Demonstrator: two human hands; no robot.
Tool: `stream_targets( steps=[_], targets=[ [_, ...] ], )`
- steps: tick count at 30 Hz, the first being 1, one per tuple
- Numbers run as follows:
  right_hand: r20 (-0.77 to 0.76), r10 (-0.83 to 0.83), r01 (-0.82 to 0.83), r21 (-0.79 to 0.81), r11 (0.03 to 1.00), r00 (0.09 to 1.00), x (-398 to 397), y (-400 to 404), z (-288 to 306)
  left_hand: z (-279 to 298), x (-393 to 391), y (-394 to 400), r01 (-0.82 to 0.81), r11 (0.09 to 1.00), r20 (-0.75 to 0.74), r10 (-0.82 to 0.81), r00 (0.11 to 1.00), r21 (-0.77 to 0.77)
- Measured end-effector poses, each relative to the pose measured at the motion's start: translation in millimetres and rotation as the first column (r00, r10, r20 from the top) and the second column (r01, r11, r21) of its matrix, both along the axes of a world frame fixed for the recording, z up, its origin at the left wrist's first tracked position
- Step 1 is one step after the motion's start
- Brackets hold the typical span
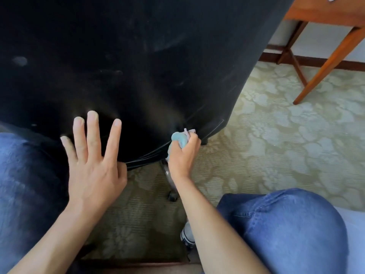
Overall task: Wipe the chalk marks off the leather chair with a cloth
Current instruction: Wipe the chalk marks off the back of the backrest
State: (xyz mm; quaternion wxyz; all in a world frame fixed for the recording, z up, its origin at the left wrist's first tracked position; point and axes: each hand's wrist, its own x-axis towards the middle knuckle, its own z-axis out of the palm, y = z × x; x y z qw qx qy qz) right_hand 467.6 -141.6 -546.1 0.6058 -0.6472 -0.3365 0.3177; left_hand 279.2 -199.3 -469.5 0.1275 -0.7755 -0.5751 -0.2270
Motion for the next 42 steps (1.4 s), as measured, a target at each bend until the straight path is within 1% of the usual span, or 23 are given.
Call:
stream_targets(
  steps=[1, 3, 5, 7, 9, 10, 13, 14, 17, 19, 20, 22, 24, 25, 27, 29, 31, 33, 35, 38, 40, 41, 42],
  targets=[
    [-0.086, -0.104, 0.106, 0.027, 0.994, 0.991, 17.3, 11.2, 10.6, -0.5, 0.5, -0.8, 0.005, 1.0, 0.01, -0.005, 1.0, -0.002],
    [-0.153, -0.327, 0.341, 0.071, 0.938, 0.932, 67.1, 40.1, 31.9, -1.0, 2.4, -1.6, 0.006, 1.0, 0.017, -0.006, 1.0, 0.007],
    [-0.167, -0.396, 0.406, 0.031, 0.913, 0.903, 116.3, 70.0, 36.5, -0.7, 1.8, -1.4, -0.002, 1.0, 0.012, 0.002, 1.0, 0.002],
    [-0.208, -0.394, 0.396, -0.035, 0.918, 0.895, 140.7, 86.7, 28.0, -0.2, -2.3, -1.2, 0.002, 1.0, 0.003, -0.002, 1.0, -0.01],
    [-0.181, -0.421, 0.416, -0.069, 0.907, 0.889, 142.6, 89.2, 8.0, -1.1, -5.3, -1.6, 0.008, 1.0, 0.0, -0.008, 1.0, -0.01],
    [-0.171, -0.428, 0.42, -0.08, 0.904, 0.887, 137.0, 85.3, -0.7, -1.5, -5.1, -1.9, 0.01, 1.0, -0.003, -0.01, 1.0, -0.007],
    [-0.172, -0.416, 0.383, -0.197, 0.903, 0.893, 93.0, 63.0, -32.6, -1.4, -1.3, -1.6, 0.001, 1.0, -0.009, -0.001, 1.0, -0.015],
    [-0.181, -0.388, 0.351, -0.207, 0.913, 0.904, 69.0, 49.4, -38.9, -1.9, 0.0, -1.2, -0.002, 1.0, -0.011, 0.002, 1.0, -0.018],
    [-0.161, -0.309, 0.29, -0.13, 0.948, 0.937, -2.3, 17.9, -40.3, -4.1, 0.5, 0.1, -0.02, 1.0, -0.022, 0.02, 1.0, -0.009],
    [-0.15, -0.294, 0.275, -0.136, 0.952, 0.944, -10.4, 16.5, -28.8, -5.7, 0.7, 0.8, -0.023, 1.0, -0.029, 0.023, 0.999, -0.007],
    [-0.194, -0.314, 0.286, -0.16, 0.945, 0.929, -2.8, 21.3, -17.4, -5.8, -0.3, 1.1, -0.022, 1.0, -0.036, 0.022, 0.999, -0.005],
    [-0.356, -0.406, 0.37, -0.166, 0.914, 0.842, 28.9, 41.5, -4.5, -6.6, -1.5, 2.1, -0.014, 1.0, -0.05, 0.014, 0.999, -0.008],
    [-0.461, -0.474, 0.478, -0.116, 0.871, 0.75, 71.6, 64.9, 13.4, -7.4, -2.2, 1.9, -0.028, 1.0, -0.062, 0.027, 0.998, 0.0],
    [-0.492, -0.472, 0.499, -0.084, 0.862, 0.732, 94.9, 76.0, 22.7, -7.4, -2.6, 1.1, -0.041, 0.999, -0.07, 0.042, 0.997, 0.008],
    [-0.547, -0.387, 0.441, -0.037, 0.897, 0.742, 129.9, 93.8, 37.4, -6.2, -3.7, 1.6, -0.049, 0.998, -0.097, 0.051, 0.994, 0.024],
    [-0.539, -0.324, 0.376, -0.014, 0.926, 0.778, 147.4, 104.7, 36.9, -4.8, -5.3, 4.3, -0.044, 0.999, -0.112, 0.046, 0.993, 0.019],
    [-0.554, -0.324, 0.425, 0.061, 0.903, 0.767, 141.0, 104.9, 39.8, -4.1, -5.8, 6.0, -0.053, 0.999, -0.088, 0.053, 0.995, 0.0],
    [-0.524, -0.353, 0.474, 0.114, 0.873, 0.775, 115.2, 94.1, 70.1, -4.9, -5.3, 7.5, -0.052, 0.999, -0.062, 0.051, 0.997, -0.011],
    [-0.441, -0.343, 0.478, 0.24, 0.845, 0.829, 85.5, 83.9, 92.7, -5.7, -4.4, 7.8, -0.051, 0.999, -0.049, 0.051, 0.998, -0.009],
    [-0.18, -0.321, 0.369, 0.475, 0.799, 0.93, 49.8, 70.5, 115.7, -2.2, -2.9, 6.0, -0.035, 0.999, -0.062, 0.036, 0.997, 0.019],
    [-0.01, -0.335, 0.293, 0.509, 0.809, 0.942, 51.1, 71.6, 117.5, -1.1, -4.4, 4.6, -0.026, 0.999, -0.07, 0.028, 0.997, 0.028],
    [0.047, -0.352, 0.289, 0.476, 0.831, 0.935, 61.0, 75.7, 111.6, -0.2, -5.0, 3.3, -0.019, 0.999, -0.068, 0.021, 0.997, 0.034],
    [0.051, -0.355, 0.302, 0.421, 0.856, 0.934, 77.2, 83.3, 97.3, -0.1, -4.7, 1.9, -0.011, 0.999, -0.068, 0.014, 0.998, 0.037]
  ],
)
